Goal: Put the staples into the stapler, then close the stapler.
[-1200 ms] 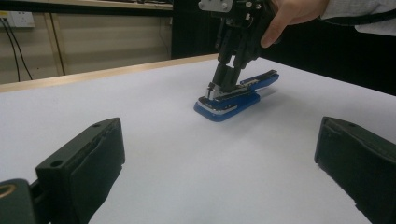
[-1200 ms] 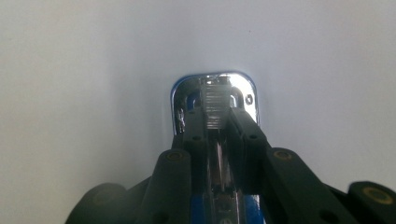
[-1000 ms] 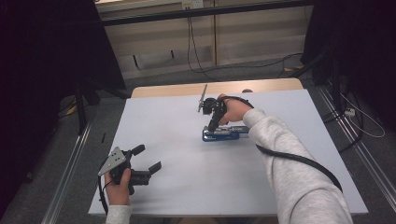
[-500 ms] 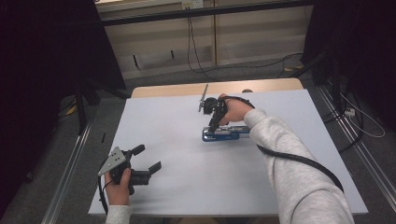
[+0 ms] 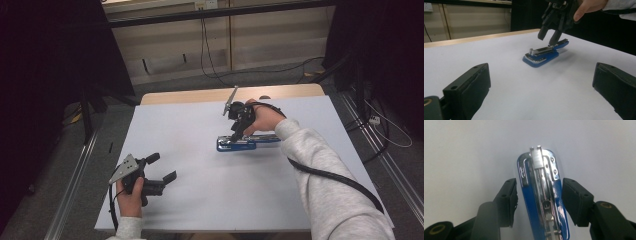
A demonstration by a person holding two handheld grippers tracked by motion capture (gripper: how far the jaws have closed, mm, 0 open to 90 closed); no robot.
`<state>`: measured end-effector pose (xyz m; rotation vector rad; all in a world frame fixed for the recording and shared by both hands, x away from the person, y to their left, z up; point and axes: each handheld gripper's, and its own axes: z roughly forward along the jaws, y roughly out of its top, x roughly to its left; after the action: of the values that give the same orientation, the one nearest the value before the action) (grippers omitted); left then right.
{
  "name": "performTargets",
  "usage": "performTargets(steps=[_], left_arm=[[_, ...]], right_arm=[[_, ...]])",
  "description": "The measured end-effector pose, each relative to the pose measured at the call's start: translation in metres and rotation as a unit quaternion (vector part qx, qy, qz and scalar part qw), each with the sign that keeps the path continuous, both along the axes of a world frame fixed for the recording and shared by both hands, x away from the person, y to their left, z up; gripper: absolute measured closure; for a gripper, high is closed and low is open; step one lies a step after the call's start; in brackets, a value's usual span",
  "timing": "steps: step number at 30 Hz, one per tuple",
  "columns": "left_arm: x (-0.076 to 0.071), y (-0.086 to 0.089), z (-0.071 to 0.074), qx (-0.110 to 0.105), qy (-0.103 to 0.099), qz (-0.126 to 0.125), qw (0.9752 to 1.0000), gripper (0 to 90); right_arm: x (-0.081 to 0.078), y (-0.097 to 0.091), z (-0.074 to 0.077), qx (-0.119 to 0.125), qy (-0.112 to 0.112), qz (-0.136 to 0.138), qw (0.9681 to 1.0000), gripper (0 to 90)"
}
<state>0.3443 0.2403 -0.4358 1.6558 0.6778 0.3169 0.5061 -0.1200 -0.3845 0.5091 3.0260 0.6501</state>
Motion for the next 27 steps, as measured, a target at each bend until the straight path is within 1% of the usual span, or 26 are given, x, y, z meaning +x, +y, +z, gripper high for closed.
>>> performTargets(steps=[2, 3, 4, 6, 7, 8, 9, 10, 13, 14, 15, 16, 18, 19, 20, 21, 23, 25, 26, 27], left_arm=[[0.001, -0.001, -0.001, -0.001, 0.002, -0.004, 1.0000, 1.4], [0.002, -0.003, -0.001, 0.004, 0.001, -0.006, 1.0000, 1.4], [0.003, -0.004, -0.002, 0.009, 0.002, -0.009, 0.9999, 1.4], [0.004, -0.007, -0.002, 0.012, 0.004, -0.014, 0.9998, 1.4], [0.005, -0.009, -0.002, 0.011, 0.006, -0.018, 0.9998, 1.4], [0.005, -0.010, -0.003, 0.010, 0.010, -0.020, 0.9997, 1.4], [0.006, -0.012, -0.003, 0.009, 0.012, -0.022, 0.9997, 1.4], [0.007, -0.014, -0.003, 0.011, 0.014, -0.025, 0.9995, 1.4], [0.009, -0.020, -0.004, 0.022, 0.019, -0.029, 0.9992, 1.4], [0.010, -0.022, -0.004, 0.023, 0.019, -0.032, 0.9990, 1.7], [0.010, -0.024, -0.004, 0.025, 0.019, -0.032, 0.9990, 1.7], [0.010, -0.026, -0.003, 0.027, 0.017, -0.031, 0.9990, 1.7], [0.013, -0.030, -0.003, 0.024, 0.022, -0.033, 0.9989, 1.6], [0.014, -0.032, -0.003, 0.022, 0.024, -0.034, 0.9989, 1.6], [0.016, -0.033, -0.003, 0.022, 0.025, -0.036, 0.9988, 1.6], [0.017, -0.036, -0.003, 0.023, 0.028, -0.035, 0.9987, 1.6], [0.021, -0.040, -0.002, 0.024, 0.036, -0.035, 0.9984, 1.6], [0.026, -0.046, 0.000, 0.029, 0.039, -0.032, 0.9983, 1.6], [0.028, -0.048, 0.001, 0.030, 0.038, -0.032, 0.9983, 1.8], [0.031, -0.050, 0.001, 0.036, 0.038, -0.031, 0.9982, 1.9]], right_arm=[[-0.002, -0.006, 0.001, 0.000, -0.006, -0.007, 1.0000, 43.3], [-0.003, -0.009, 0.002, 0.002, -0.004, -0.014, 0.9999, 41.4], [-0.005, -0.015, 0.003, 0.006, -0.007, -0.019, 0.9998, 39.3], [-0.006, -0.019, 0.003, 0.009, -0.010, -0.019, 0.9997, 38.2], [-0.008, -0.022, 0.002, 0.012, -0.011, -0.027, 0.9995, 36.1], [-0.011, -0.029, 0.002, 0.017, -0.011, -0.037, 0.9991, 33.4], [-0.011, -0.029, 0.002, 0.017, -0.011, -0.037, 0.9991, 33.4], [-0.013, -0.034, 0.002, 0.021, -0.012, -0.041, 0.9989, 31.4], [-0.019, -0.047, 0.002, 0.025, -0.015, -0.063, 0.9976, 25.7], [-0.021, -0.053, 0.002, 0.028, -0.017, -0.071, 0.9970, 24.7], [-0.024, -0.063, 0.001, 0.038, -0.019, -0.084, 0.9955, 23.4], [-0.024, -0.063, 0.001, 0.038, -0.019, -0.084, 0.9955, 23.4], [-0.029, -0.073, 0.001, 0.045, -0.018, -0.099, 0.9939, 22.4], [-0.031, -0.078, 0.000, 0.048, -0.020, -0.102, 0.9934, 21.9], [-0.035, -0.086, -0.001, 0.050, -0.021, -0.110, 0.9924, 20.8], [-0.035, -0.086, -0.001, 0.050, -0.021, -0.110, 0.9924, 20.8], [-0.039, -0.094, -0.002, 0.056, -0.024, -0.118, 0.9912, 20.7], [-0.043, -0.103, -0.003, 0.062, -0.028, -0.131, 0.9891, 19.8], [-0.046, -0.112, -0.004, 0.070, -0.029, -0.139, 0.9874, 19.6], [-0.048, -0.116, -0.005, 0.072, -0.030, -0.144, 0.9865, 19.6]])
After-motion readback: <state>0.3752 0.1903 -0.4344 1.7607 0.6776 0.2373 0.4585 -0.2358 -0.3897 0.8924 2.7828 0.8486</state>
